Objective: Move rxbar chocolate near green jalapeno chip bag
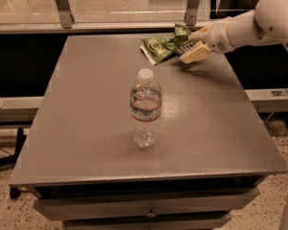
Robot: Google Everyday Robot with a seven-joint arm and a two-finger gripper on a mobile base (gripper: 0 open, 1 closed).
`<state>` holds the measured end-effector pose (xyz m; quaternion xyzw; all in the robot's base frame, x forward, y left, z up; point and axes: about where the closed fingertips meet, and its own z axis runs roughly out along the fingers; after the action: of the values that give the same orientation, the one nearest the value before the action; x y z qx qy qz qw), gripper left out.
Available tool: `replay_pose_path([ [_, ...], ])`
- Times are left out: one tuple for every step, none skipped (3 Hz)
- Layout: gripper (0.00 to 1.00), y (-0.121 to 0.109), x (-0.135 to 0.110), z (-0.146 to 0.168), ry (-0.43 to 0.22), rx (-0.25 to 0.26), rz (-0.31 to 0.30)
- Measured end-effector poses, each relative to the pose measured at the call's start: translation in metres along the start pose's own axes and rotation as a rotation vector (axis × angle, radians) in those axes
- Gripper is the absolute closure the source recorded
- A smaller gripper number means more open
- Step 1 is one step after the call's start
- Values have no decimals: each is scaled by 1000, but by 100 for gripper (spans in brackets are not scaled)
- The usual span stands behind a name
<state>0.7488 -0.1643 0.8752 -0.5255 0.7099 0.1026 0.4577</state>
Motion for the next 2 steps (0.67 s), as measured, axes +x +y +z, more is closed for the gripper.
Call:
replay_pose_path([
  [35,5,-5,5,-19,-17,10],
  [13,9,-8,7,-31,-28,16],
])
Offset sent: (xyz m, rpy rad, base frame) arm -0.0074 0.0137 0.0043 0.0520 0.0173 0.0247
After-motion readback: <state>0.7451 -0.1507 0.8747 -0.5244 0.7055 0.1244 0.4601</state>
